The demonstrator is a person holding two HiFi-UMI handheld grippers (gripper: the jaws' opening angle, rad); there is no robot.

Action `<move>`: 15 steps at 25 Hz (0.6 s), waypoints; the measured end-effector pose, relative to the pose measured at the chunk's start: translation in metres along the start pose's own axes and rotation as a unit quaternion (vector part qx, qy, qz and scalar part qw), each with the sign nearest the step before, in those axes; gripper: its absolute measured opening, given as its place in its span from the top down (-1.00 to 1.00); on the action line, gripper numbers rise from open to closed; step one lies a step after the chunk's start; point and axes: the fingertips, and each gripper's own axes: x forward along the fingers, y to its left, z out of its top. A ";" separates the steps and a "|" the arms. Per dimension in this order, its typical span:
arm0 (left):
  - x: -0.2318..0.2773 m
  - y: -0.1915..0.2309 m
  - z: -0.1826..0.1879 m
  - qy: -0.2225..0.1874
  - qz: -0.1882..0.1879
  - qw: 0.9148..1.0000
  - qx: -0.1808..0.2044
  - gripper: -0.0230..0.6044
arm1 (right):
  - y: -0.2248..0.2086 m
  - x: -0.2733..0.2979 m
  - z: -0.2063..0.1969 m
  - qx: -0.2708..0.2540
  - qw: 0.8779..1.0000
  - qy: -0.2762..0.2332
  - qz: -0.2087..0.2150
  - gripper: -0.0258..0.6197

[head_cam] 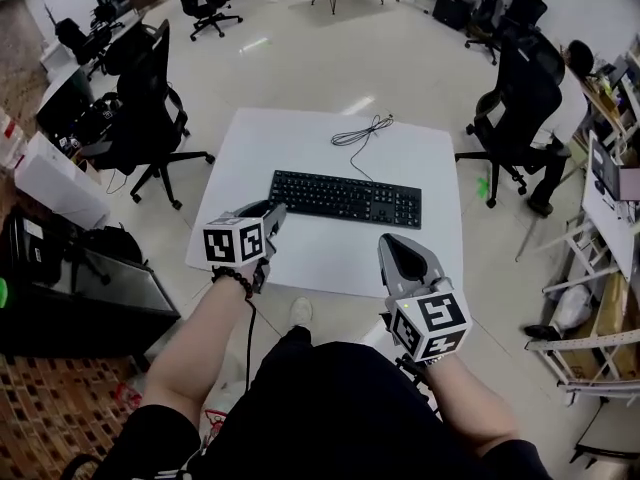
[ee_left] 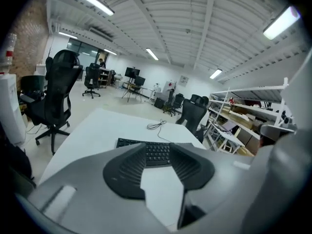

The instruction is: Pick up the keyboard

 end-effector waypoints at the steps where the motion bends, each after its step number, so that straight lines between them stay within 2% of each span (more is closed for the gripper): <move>1: 0.010 0.014 -0.001 0.009 0.003 1.000 -0.010 0.52 | -0.001 0.010 -0.001 0.003 1.000 0.005 -0.002 0.92; 8: 0.078 0.094 -0.013 0.079 0.009 0.995 -0.067 0.51 | -0.010 0.067 -0.010 0.029 0.999 0.039 -0.023 0.92; 15: 0.129 0.135 -0.032 0.138 -0.006 0.985 -0.099 0.51 | -0.022 0.111 -0.026 0.055 0.995 0.065 -0.049 0.92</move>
